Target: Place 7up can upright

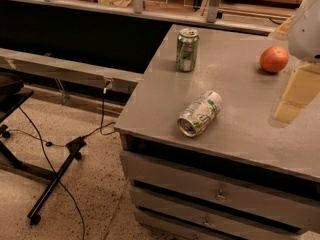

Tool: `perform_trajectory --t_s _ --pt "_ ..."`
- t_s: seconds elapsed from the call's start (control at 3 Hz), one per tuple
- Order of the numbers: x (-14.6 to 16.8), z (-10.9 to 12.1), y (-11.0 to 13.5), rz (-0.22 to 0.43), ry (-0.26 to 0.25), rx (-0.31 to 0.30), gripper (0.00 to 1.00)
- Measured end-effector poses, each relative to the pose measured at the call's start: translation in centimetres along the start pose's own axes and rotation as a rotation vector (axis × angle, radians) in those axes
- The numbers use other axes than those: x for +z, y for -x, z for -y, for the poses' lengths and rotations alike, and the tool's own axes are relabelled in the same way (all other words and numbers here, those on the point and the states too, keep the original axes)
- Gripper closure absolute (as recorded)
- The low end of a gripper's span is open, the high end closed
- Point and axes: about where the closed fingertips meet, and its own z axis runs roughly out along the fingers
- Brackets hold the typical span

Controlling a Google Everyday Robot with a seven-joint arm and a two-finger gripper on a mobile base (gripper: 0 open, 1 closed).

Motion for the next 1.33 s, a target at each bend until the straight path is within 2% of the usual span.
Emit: perform_trajectory --t_s 0.33,0.67,1.0,1.33 --pt "1.5 0.0 3.0 -0.047 -0.037 -0.166 0.0" --pt "5.9 -0.9 6.4 -0.139 -0.005 -0.423 0.0" --pt "6.7 -0.9 7.0 -0.166 -0.004 -0.495 0.0" --pt "6.7 -1.0 7.0 -0.166 -0.003 -0.495 0.0"
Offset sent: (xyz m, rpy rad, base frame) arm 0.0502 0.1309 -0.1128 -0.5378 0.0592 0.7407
